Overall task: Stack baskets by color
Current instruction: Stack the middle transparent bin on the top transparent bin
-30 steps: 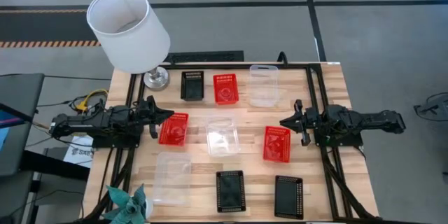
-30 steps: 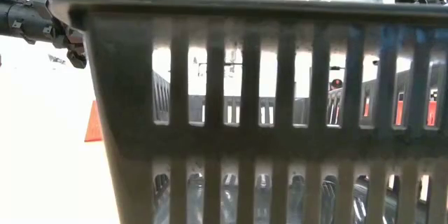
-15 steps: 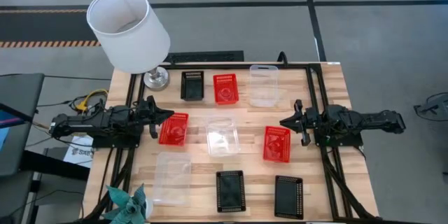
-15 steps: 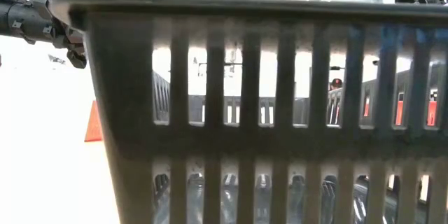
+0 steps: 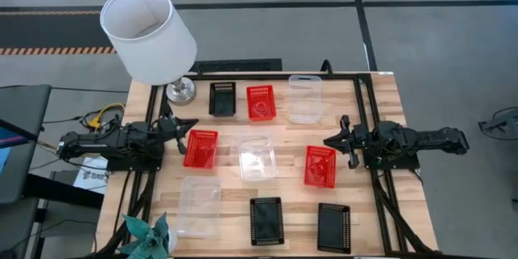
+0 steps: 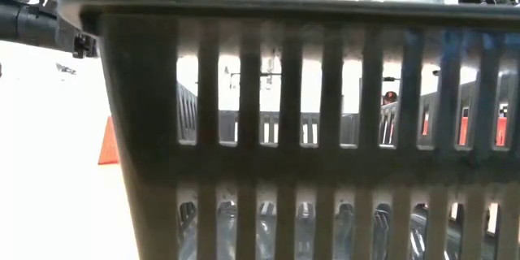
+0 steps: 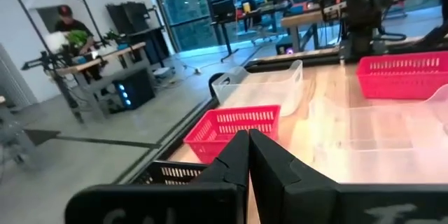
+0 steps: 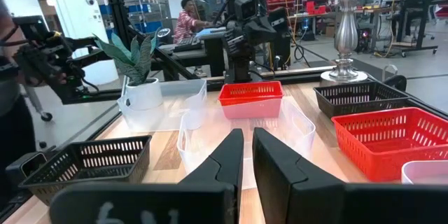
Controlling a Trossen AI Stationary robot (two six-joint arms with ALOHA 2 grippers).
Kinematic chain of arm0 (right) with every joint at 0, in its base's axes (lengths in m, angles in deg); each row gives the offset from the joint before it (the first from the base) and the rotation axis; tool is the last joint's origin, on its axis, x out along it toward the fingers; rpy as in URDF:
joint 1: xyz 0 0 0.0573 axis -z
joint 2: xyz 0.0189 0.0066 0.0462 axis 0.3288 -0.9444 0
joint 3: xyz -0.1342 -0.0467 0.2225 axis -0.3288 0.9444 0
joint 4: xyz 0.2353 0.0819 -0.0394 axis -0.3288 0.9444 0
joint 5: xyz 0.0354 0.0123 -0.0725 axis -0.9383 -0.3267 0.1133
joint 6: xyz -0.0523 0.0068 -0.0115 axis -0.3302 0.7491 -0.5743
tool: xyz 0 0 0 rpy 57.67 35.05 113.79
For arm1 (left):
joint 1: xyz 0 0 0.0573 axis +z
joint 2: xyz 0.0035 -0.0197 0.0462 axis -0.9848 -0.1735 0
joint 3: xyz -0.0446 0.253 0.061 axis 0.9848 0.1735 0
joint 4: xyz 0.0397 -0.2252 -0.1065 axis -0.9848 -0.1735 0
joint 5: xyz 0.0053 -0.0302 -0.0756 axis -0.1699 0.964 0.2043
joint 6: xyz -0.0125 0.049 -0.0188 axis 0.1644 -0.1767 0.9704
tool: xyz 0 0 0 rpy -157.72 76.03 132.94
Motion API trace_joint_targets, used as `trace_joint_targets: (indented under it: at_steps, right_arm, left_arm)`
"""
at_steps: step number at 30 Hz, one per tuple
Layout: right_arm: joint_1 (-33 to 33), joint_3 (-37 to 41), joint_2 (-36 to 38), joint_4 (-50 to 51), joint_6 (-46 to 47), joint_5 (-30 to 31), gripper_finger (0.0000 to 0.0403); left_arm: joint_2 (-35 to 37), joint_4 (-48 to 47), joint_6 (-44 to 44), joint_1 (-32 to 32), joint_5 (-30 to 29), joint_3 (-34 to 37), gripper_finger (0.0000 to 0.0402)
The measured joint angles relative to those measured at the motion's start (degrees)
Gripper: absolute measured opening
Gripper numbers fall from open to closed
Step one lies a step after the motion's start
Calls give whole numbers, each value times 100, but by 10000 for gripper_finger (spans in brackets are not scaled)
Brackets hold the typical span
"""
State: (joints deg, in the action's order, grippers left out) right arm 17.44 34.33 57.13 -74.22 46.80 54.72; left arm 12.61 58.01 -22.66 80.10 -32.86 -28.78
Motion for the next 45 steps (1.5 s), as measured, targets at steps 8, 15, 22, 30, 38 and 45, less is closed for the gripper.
trace_joint_targets:
  at_steps: [8, 15, 22, 30, 38, 45]
  right_arm:
    - [0, -2, -2, 0, 0, 0, 59]
    - [42, 2, 0, -66, -26, 102, 59]
    - [33, 2, 0, -527, 1540, 140, 59]
    - [116, 2, -6, -564, 2870, 497, 59]
    - [155, -9, -6, -1246, 4231, 1021, 59]
    - [163, -707, -170, -1293, 3832, 2050, 91]
  left_arm:
    - [2, -40, 2786, 0, 843, -3, 0]
    - [-35, 11, 5147, -2, 711, 1, 0]
    - [-37, 37, 6151, -2, 364, 1, 0]
    - [-37, 164, 6191, -2, 350, 1, 0]
    - [-35, 658, 6303, 0, 151, 1, 2]
    - [-76, 2001, 6182, 0, 158, -1, 85]
